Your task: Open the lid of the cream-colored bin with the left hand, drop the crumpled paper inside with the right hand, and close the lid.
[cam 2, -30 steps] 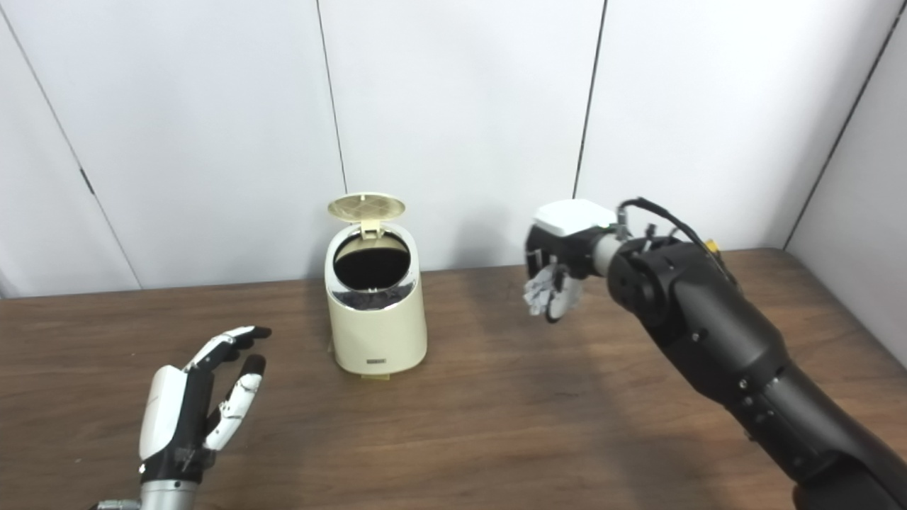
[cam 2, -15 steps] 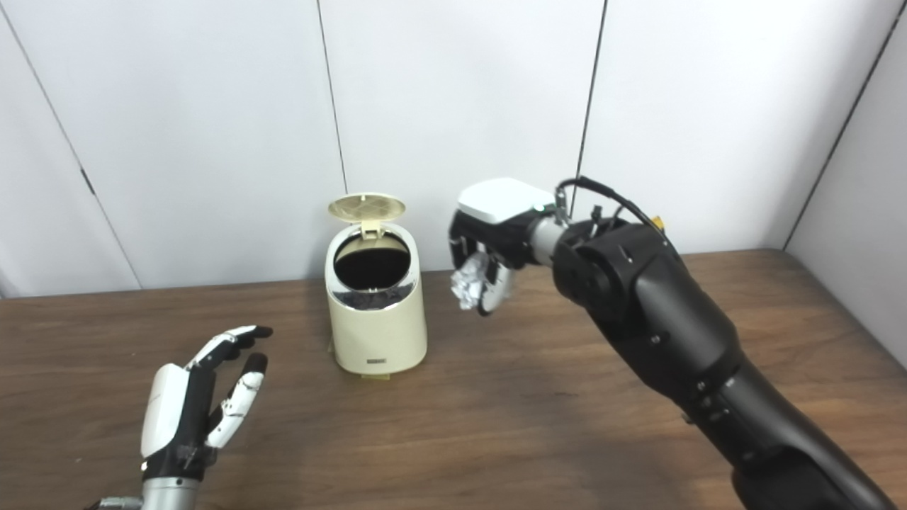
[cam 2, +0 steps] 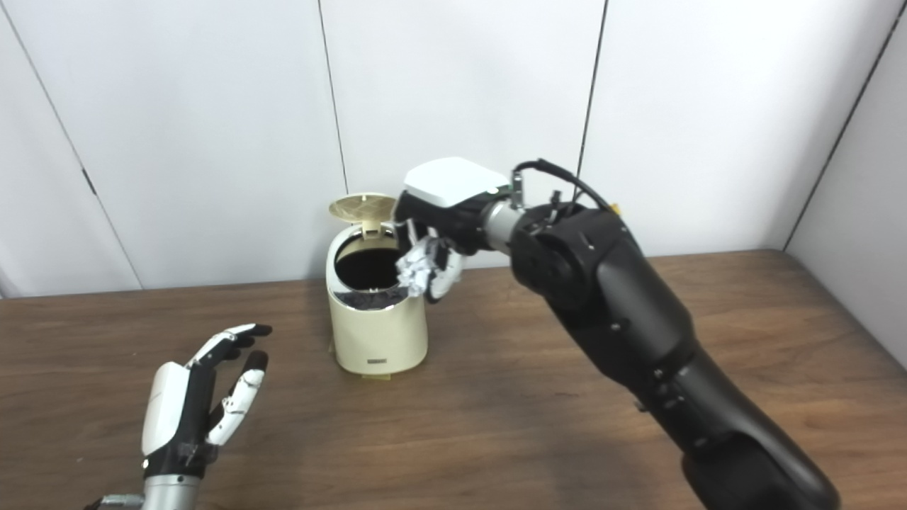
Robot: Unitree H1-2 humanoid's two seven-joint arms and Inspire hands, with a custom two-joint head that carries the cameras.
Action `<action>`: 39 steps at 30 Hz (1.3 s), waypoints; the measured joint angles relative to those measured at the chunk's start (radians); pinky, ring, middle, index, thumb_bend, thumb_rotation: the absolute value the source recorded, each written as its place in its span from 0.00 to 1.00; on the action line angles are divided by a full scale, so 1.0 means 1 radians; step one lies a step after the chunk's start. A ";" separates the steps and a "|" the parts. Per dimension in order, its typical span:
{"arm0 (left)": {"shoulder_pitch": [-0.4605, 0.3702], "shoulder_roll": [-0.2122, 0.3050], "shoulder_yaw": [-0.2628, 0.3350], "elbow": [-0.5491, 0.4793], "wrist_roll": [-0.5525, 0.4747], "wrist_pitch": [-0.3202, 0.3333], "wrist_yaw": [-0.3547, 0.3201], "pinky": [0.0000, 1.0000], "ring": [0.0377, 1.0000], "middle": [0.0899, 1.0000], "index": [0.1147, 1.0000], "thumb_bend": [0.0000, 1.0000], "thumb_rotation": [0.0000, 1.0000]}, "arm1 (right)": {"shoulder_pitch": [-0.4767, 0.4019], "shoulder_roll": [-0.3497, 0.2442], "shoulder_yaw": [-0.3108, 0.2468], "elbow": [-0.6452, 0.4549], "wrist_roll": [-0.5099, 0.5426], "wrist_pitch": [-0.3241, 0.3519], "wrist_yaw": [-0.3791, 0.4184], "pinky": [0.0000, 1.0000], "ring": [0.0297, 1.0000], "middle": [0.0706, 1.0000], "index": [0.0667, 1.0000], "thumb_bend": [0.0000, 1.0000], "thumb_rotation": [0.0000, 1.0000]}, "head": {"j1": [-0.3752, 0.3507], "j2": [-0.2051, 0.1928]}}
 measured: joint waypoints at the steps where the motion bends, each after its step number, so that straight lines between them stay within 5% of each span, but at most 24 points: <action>1: 0.000 0.000 0.000 0.000 0.000 0.000 0.001 0.72 0.73 0.75 0.72 0.44 0.92 | -0.002 0.006 0.001 0.011 0.000 -0.007 -0.007 0.28 0.36 0.41 0.48 0.52 0.00 | 0.000 0.000; 13: 0.000 0.001 -0.006 0.000 0.000 0.000 0.011 0.73 0.73 0.75 0.72 0.46 0.92 | -0.010 0.077 0.029 0.171 -0.016 -0.083 -0.147 0.23 0.34 0.41 0.49 0.51 0.00 | 0.014 0.006; 28: 0.000 0.002 -0.012 0.000 0.002 0.000 0.019 0.72 0.73 0.75 0.72 0.47 0.92 | -0.032 0.081 0.056 0.329 -0.044 -0.171 -0.312 0.27 0.36 0.42 0.49 0.52 0.00 | 0.026 0.005; 39: 0.000 0.003 -0.017 0.000 0.005 0.000 0.020 0.71 0.73 0.75 0.72 0.46 0.92 | -0.049 0.103 0.065 0.379 -0.058 -0.173 -0.377 0.27 0.37 0.43 0.48 0.52 0.00 | 0.028 0.002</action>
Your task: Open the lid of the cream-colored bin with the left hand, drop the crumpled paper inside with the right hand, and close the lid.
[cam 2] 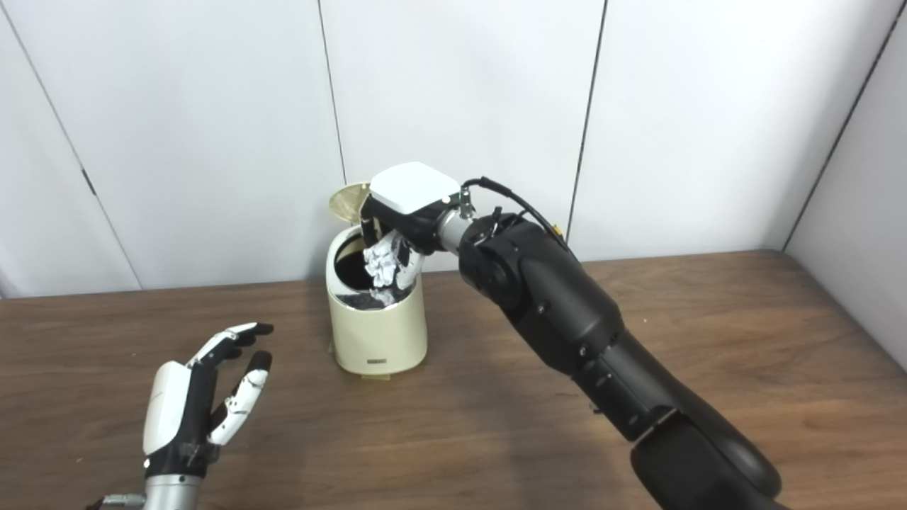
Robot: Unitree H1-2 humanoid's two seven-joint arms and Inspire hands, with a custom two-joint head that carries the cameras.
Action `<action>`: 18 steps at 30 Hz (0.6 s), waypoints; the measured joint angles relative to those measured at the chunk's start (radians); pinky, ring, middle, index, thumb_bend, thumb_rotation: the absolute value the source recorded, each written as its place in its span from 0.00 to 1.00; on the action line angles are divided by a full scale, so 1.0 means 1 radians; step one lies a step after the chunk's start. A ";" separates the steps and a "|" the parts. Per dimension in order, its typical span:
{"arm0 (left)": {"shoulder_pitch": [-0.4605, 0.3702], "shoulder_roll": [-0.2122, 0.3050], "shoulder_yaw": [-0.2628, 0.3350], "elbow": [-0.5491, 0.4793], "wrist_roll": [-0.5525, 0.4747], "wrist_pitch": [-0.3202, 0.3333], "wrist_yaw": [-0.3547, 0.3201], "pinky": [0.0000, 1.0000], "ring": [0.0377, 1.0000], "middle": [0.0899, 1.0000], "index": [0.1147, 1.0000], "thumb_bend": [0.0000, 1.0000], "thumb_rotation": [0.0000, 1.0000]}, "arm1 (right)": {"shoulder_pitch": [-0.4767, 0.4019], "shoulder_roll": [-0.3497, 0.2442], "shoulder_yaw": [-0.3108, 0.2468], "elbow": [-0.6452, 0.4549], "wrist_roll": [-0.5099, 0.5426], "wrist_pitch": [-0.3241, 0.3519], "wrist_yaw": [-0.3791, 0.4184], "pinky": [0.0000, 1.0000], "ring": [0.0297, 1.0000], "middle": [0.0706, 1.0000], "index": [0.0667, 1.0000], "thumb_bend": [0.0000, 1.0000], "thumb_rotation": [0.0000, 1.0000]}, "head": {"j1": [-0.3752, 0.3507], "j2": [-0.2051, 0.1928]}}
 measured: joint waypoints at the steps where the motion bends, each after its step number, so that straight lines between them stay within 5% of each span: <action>1: 0.000 0.000 0.000 0.000 0.000 0.000 0.000 0.71 0.74 0.75 0.72 0.46 0.92 | 0.000 0.002 0.000 0.002 0.000 0.002 -0.001 0.27 0.37 0.43 0.48 0.52 0.00 | 0.002 0.000; 18: 0.000 0.001 -0.005 -0.002 -0.001 0.006 0.000 0.72 0.73 0.75 0.72 0.46 0.92 | 0.018 0.009 0.000 0.030 0.014 -0.014 -0.088 0.30 0.42 0.48 0.45 0.52 0.00 | 0.002 0.002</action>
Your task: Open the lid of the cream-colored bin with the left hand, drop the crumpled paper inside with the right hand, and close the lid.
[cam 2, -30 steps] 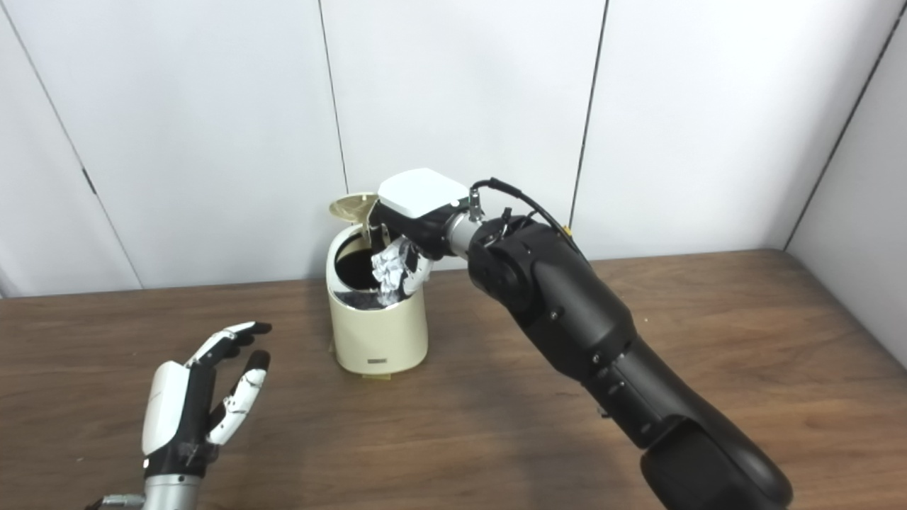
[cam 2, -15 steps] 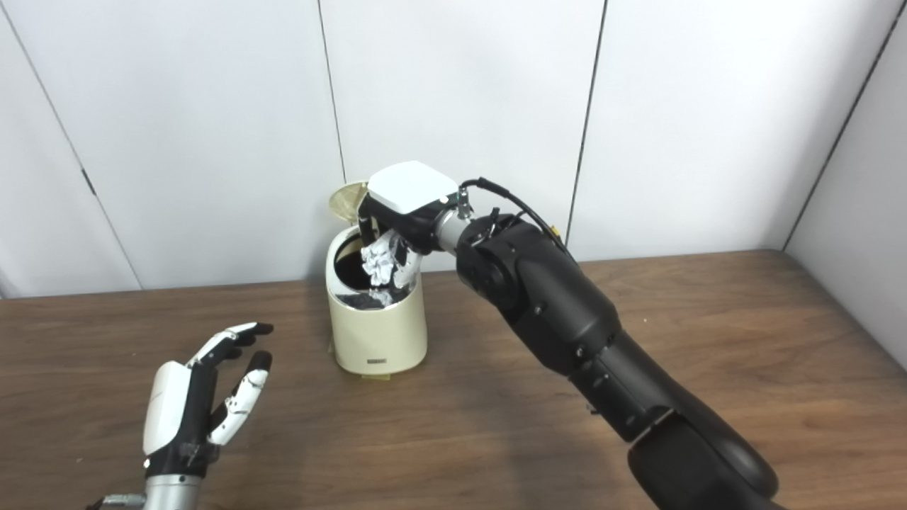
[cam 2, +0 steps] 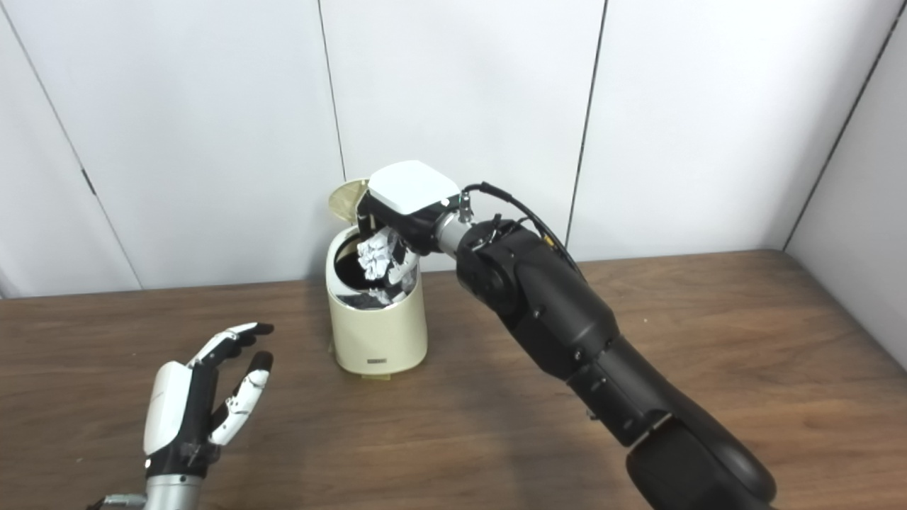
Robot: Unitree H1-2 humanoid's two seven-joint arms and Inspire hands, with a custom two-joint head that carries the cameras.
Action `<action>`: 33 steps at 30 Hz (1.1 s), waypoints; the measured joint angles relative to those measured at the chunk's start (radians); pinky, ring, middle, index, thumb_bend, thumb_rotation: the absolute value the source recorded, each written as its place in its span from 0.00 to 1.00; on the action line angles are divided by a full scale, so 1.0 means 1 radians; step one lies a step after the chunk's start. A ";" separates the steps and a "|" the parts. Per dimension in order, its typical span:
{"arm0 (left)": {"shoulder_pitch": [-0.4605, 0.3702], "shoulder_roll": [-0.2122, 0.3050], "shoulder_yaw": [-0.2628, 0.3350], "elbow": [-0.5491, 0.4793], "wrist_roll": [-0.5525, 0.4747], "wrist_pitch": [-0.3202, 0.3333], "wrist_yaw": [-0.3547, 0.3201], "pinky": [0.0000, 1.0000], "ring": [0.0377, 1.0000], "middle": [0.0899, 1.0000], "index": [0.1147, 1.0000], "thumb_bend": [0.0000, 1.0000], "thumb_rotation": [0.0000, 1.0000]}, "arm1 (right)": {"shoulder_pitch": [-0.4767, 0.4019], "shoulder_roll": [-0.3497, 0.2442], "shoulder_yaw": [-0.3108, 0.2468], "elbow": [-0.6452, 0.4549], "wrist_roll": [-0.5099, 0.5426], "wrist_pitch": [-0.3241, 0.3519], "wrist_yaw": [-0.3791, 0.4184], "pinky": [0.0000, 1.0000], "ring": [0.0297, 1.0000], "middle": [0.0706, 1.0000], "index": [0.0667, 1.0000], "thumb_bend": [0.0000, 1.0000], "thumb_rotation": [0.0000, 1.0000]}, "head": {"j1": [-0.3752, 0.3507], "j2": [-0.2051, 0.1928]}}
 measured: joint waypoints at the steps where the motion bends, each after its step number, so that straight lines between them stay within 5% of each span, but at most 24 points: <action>1: 0.000 0.000 0.000 0.000 0.000 0.000 0.000 0.72 0.73 0.75 0.72 0.46 0.91 | 0.003 0.000 0.000 0.000 0.000 -0.002 -0.005 0.31 0.42 0.48 0.44 0.52 0.00 | 0.000 0.000; 10: 0.000 0.000 -0.001 0.000 0.000 0.000 0.000 0.72 0.73 0.75 0.72 0.47 0.92 | 0.012 0.000 -0.005 0.000 0.027 -0.010 -0.028 0.37 0.46 0.53 0.43 0.51 0.00 | -0.003 0.000; 14: 0.000 0.000 -0.001 0.000 0.000 0.000 0.000 0.72 0.73 0.75 0.72 0.46 0.91 | 0.013 0.000 -0.007 -0.001 0.045 -0.010 -0.028 0.39 0.50 0.60 0.45 0.52 0.13 | -0.005 0.000; 16: 0.000 0.000 -0.001 0.000 0.000 0.000 0.000 0.73 0.73 0.75 0.72 0.47 0.91 | 0.014 0.000 -0.011 -0.002 0.056 -0.010 -0.028 0.40 0.51 0.63 0.55 0.91 0.07 | -0.006 0.005; 18: 0.000 0.001 -0.001 0.000 0.000 0.000 0.000 0.73 0.73 0.75 0.72 0.46 0.91 | 0.017 0.000 -0.012 -0.003 0.062 -0.010 -0.028 0.41 0.52 0.63 0.57 0.94 0.07 | -0.005 0.005; 33: 0.000 0.001 -0.002 0.000 0.000 0.000 0.000 0.72 0.73 0.75 0.72 0.47 0.91 | 0.023 -0.001 -0.012 -0.011 0.062 -0.007 -0.026 0.47 0.61 0.68 0.62 0.97 0.10 | -0.009 0.006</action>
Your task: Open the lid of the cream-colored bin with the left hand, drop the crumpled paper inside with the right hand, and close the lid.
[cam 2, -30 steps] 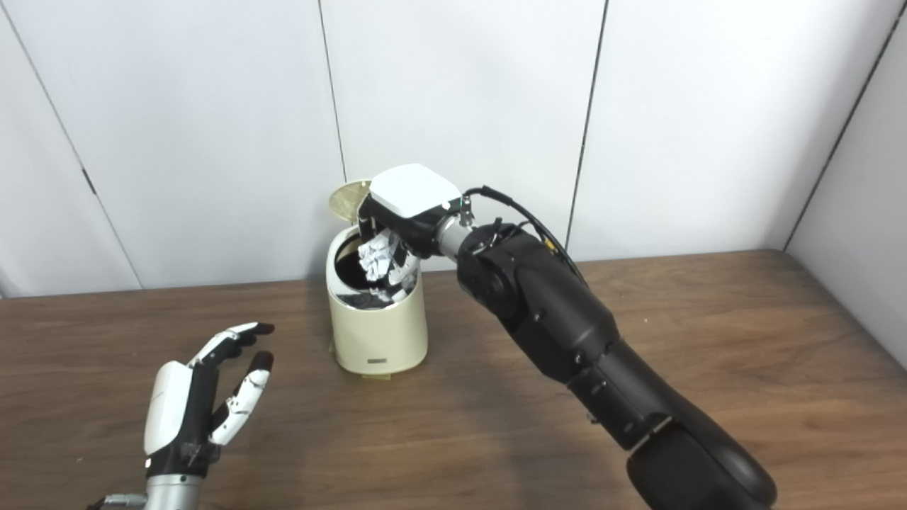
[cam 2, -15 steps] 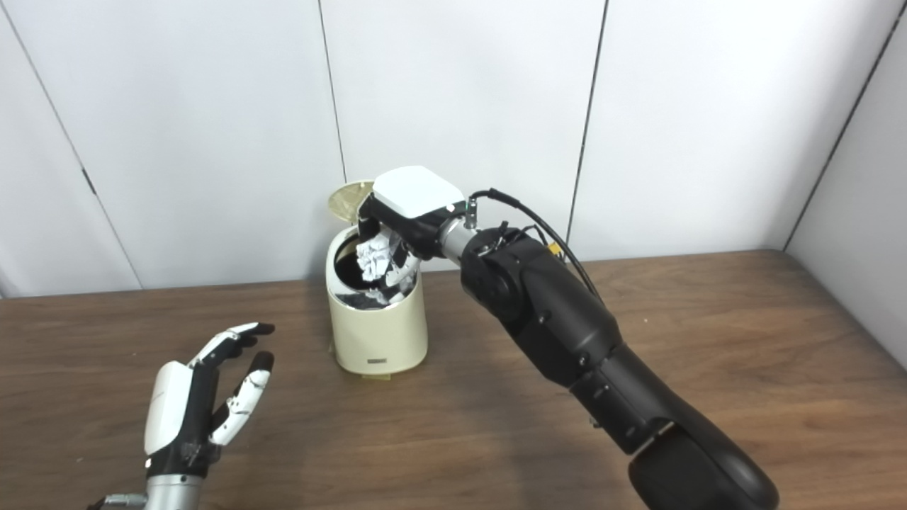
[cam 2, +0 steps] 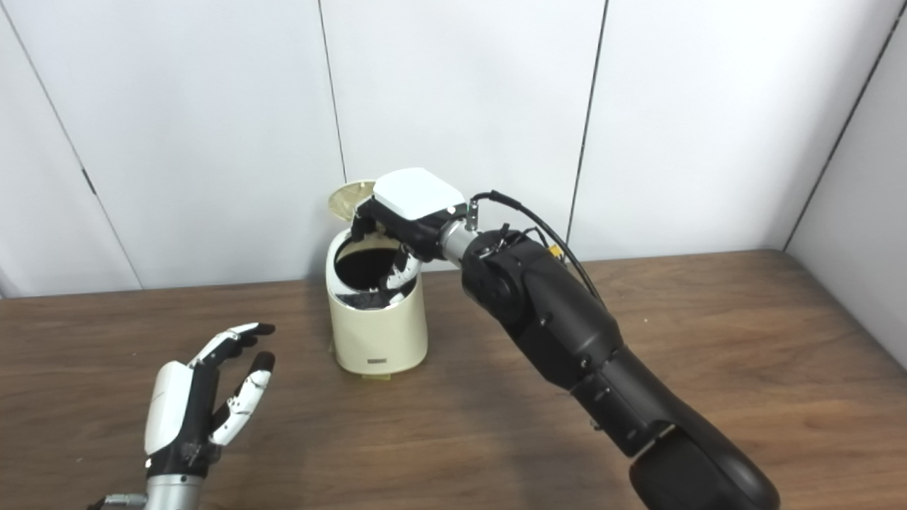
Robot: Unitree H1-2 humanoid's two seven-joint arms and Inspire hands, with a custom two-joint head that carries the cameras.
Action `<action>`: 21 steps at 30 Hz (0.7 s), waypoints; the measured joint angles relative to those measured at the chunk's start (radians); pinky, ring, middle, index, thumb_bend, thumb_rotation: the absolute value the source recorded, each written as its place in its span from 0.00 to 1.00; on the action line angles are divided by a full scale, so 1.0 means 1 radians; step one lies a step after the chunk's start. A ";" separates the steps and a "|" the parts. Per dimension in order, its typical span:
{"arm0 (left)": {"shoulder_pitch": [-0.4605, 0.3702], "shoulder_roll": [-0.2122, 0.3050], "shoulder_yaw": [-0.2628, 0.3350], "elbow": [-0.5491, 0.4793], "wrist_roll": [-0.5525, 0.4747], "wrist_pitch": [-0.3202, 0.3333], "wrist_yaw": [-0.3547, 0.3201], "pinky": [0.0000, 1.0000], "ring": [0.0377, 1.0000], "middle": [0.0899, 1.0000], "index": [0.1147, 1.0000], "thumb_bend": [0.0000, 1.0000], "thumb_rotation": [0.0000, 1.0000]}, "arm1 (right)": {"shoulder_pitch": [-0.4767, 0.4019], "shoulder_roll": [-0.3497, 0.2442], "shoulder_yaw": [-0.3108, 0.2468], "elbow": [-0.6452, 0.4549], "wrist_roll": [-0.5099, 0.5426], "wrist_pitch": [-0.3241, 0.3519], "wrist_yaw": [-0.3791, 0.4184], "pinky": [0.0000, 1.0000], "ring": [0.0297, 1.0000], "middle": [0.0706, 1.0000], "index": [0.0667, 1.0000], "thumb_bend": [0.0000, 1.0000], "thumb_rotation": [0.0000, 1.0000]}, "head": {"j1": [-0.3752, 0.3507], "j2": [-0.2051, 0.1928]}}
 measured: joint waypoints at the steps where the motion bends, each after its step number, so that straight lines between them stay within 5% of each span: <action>1: 0.000 0.000 0.000 0.000 0.000 0.000 0.000 0.72 0.73 0.75 0.72 0.47 0.91 | 0.000 0.000 0.000 0.000 0.000 0.000 0.000 0.47 0.61 0.68 0.62 0.97 0.10 | 0.000 0.000; 12: 0.000 0.000 -0.001 0.000 -0.002 0.000 -0.002 0.73 0.73 0.75 0.72 0.46 0.90 | 0.000 0.000 0.001 -0.006 -0.005 0.000 0.006 0.45 0.57 0.64 0.57 0.97 0.05 | -0.003 0.000; 15: 0.000 0.000 -0.001 0.000 -0.002 0.000 -0.002 0.73 0.73 0.75 0.72 0.46 0.89 | 0.003 -0.001 0.000 -0.005 -0.006 -0.023 -0.022 0.40 0.49 0.57 0.46 0.57 0.11 | -0.005 0.000; 21: 0.000 0.001 -0.002 0.000 -0.002 0.000 -0.002 0.74 0.73 0.75 0.73 0.46 0.89 | 0.012 -0.007 -0.001 0.016 -0.024 -0.111 -0.156 0.34 0.42 0.53 0.42 0.51 0.00 | -0.003 -0.002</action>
